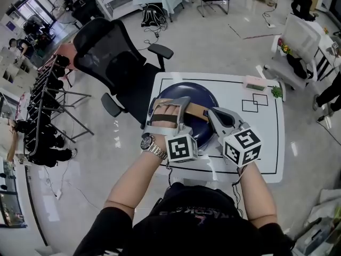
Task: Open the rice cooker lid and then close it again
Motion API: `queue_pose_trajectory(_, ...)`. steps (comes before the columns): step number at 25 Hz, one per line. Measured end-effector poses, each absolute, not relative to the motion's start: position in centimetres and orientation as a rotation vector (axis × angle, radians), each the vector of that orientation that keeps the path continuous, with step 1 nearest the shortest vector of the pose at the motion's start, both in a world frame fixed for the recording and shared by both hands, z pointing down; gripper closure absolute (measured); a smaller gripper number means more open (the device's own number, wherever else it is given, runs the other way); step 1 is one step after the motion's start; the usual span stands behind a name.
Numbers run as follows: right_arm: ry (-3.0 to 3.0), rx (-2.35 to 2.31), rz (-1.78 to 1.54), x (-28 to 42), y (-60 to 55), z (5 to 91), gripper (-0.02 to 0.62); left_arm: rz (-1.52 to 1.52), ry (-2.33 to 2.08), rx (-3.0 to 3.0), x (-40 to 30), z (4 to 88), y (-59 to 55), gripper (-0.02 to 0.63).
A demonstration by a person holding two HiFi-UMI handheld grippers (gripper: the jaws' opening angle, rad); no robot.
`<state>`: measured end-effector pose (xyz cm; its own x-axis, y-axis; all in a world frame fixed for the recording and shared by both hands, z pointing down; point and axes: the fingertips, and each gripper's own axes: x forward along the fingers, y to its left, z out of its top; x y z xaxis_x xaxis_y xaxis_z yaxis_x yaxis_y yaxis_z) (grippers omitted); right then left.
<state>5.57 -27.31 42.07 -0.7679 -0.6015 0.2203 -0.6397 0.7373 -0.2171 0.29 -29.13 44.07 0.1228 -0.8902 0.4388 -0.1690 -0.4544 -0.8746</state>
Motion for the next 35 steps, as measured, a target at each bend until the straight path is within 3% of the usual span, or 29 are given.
queue_pose_trajectory(12,-2.861,0.88,0.349,6.2,-25.6,41.0,0.594,-1.261,1.434,-1.804,-2.1,41.6,-25.9,0.444)
queue_pose_trajectory(19,-2.941,0.813,0.339,5.5,-23.5,39.3,0.594,-0.865,1.797,-2.178,-4.0,39.1,-20.5,0.599)
queue_pose_trajectory(25,-2.964,0.772,0.307,3.0,-20.2,38.5,0.594,-0.474,1.856,-2.523,-4.6,38.1,-15.7,0.603)
queue_pose_trajectory(35,-2.969,0.813,0.28,-4.1,-10.7,37.5,0.594,-0.347,1.852,-2.662,-10.9,38.1,-5.9,0.603)
